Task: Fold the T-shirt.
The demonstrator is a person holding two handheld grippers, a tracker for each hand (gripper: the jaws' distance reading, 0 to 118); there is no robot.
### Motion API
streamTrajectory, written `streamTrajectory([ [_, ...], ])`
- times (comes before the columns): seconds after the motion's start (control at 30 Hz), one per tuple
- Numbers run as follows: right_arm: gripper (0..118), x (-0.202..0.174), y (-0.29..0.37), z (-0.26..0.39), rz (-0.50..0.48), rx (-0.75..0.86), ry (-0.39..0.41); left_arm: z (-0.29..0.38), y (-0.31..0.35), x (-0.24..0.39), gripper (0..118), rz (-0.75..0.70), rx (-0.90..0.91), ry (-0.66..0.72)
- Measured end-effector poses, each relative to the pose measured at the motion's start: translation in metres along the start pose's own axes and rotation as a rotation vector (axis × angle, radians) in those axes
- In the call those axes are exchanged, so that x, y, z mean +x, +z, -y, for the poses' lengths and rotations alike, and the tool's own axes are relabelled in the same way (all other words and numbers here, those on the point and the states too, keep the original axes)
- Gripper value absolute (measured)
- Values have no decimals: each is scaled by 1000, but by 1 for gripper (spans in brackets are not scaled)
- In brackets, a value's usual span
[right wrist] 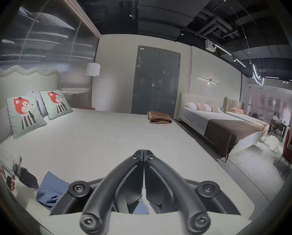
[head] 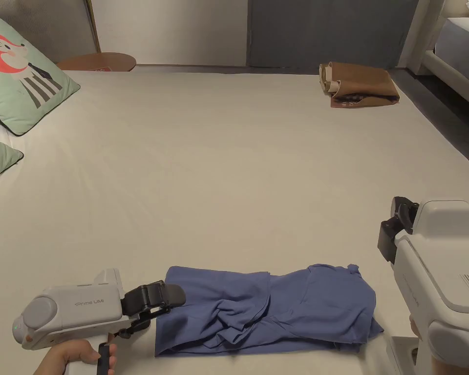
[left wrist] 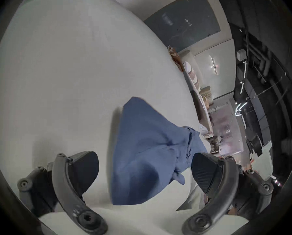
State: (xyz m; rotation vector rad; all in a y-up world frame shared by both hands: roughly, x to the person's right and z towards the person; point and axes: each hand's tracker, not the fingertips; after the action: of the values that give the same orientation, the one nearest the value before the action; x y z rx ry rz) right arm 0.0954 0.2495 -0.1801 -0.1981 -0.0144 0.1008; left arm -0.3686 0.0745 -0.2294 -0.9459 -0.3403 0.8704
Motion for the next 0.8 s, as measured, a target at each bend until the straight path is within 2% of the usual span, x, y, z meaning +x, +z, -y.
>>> streamTrajectory([
  [0.07,0,2,-2,1,3,-4,2,-1,-5,-9,104,29,-2,21],
  [0.1,0,3,-2,2,7,-6,2,0,-8,-12,94,42,3,38],
  [0.17,0,4,-2,3,12,-10,2,-1,-14,-18,61,44,11,57],
  [0.2,0,5,-2,3,14,-13,3,-1,-18,-18,52,40,9,62],
  [0.43,0,11,-8,6,26,-23,0,6,-38,1,11,-23,-4,-6],
  [0.67,0,9,-7,1,19,-18,5,11,-12,20,6,-47,8,-47],
  [0.8,0,7,-7,1,10,-8,-1,8,20,26,6,-118,33,-118],
])
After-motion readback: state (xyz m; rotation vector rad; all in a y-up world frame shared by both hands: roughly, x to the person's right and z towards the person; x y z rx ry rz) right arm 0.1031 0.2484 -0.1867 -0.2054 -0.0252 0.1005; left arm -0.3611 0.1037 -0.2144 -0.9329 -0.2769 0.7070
